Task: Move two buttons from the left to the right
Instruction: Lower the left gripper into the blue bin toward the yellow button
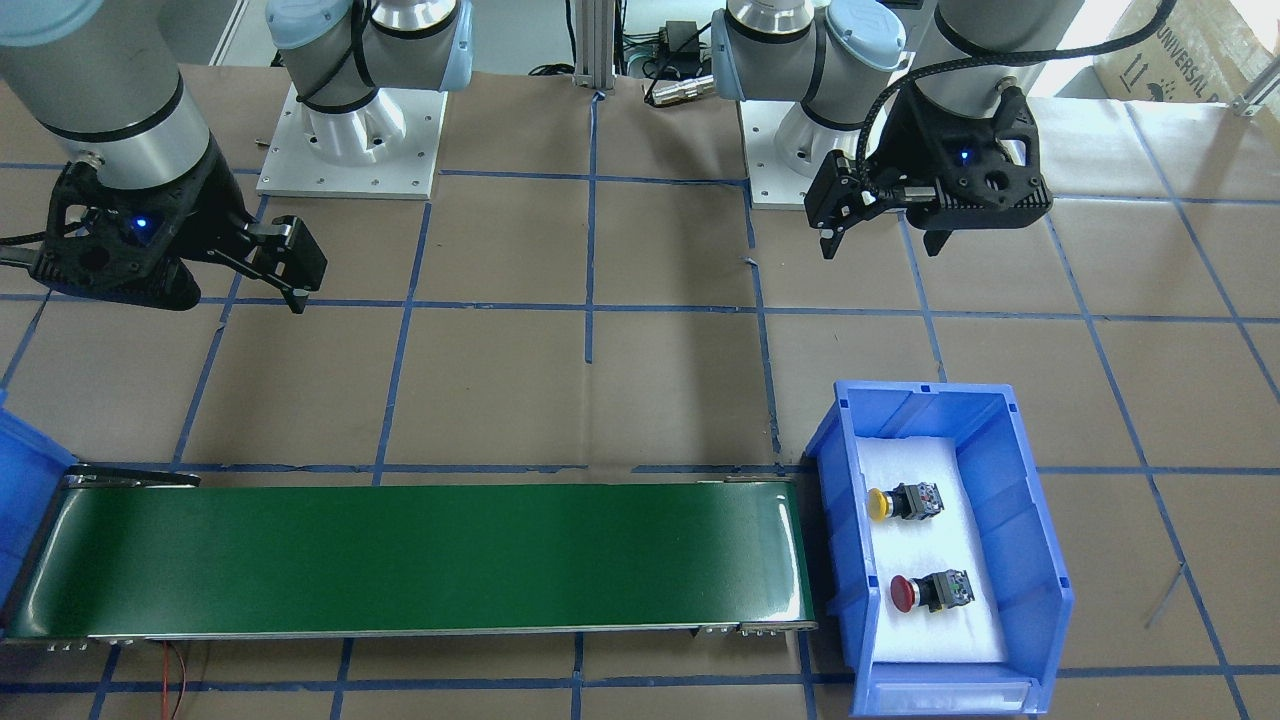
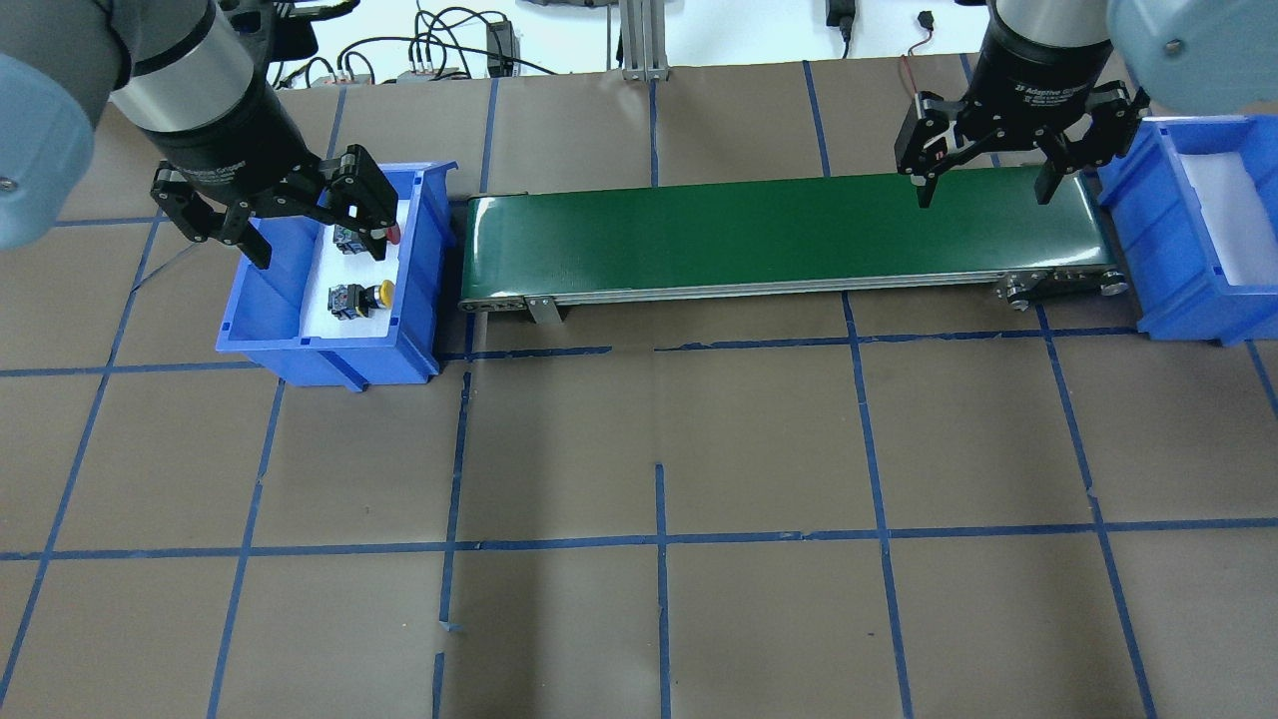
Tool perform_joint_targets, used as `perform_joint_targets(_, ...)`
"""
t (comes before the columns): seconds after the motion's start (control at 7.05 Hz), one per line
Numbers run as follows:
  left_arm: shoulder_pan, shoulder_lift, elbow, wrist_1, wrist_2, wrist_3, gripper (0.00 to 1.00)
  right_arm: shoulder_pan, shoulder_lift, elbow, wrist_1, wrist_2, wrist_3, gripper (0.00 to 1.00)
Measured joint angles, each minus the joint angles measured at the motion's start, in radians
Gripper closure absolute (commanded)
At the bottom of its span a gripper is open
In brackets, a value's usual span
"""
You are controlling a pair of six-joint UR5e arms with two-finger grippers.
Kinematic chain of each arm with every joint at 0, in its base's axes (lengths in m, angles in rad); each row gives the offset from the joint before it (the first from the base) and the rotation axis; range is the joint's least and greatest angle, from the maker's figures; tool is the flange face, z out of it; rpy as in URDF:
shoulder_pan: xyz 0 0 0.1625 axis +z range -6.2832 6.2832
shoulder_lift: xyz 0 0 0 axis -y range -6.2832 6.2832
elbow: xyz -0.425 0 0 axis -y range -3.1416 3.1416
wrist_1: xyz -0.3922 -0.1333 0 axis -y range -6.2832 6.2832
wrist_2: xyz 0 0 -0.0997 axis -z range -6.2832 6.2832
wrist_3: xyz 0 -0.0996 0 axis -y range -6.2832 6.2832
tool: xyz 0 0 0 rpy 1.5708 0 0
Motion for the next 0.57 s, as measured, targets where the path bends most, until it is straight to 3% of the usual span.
perform_joint_targets(0.57,0.0,0.002,-0.001,0.0,0.0,0.0,0.0,0.003,-0.004,-0.011,0.004,0.002,0.009,0.0)
